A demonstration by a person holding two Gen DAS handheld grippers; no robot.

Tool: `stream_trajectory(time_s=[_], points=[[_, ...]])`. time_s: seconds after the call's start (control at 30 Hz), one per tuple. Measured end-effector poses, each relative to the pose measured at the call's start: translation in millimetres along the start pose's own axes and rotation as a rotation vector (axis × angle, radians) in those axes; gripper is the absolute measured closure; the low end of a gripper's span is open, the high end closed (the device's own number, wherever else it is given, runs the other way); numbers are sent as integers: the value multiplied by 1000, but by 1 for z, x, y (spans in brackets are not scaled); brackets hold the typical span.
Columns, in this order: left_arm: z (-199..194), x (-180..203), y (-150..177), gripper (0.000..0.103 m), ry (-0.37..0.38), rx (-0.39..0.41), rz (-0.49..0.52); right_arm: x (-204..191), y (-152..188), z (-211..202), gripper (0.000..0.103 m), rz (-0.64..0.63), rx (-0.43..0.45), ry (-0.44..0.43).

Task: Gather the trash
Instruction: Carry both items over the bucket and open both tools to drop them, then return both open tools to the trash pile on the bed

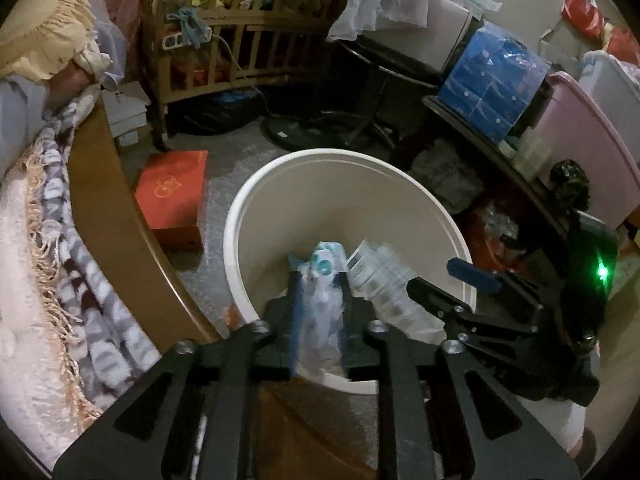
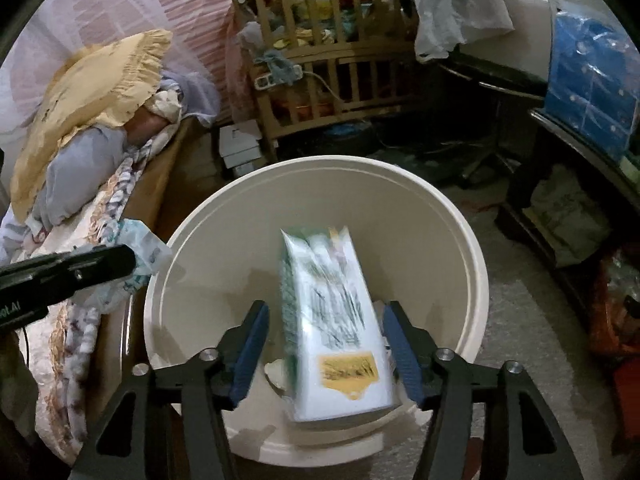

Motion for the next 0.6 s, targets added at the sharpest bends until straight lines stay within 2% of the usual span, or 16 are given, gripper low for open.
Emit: stream_trajectory(time_s=[0.03, 0.07, 0.27, 0.6], points=[[0, 0, 0, 61, 5, 0, -4, 1, -1, -1, 36, 8, 2, -8], [0, -1, 1, 52, 11, 4, -11, 1, -1, -1, 36, 11, 4, -11], [-11, -15, 4, 51, -13, 5, -33, -4, 2, 2, 36, -5, -8, -17], [-66, -55, 8, 51, -145, 56, -25, -39, 7, -1, 36, -38, 4, -85]])
Point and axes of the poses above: each gripper's, at about its wrist camera, not at the fingertips, and z roughly the way its jaws point, x to its right, y to its underside, the point moved 7 cm from there along z, roughly the way its jaws point, and after that the axes turned 2 degrees about z, right-handed, at the moved point
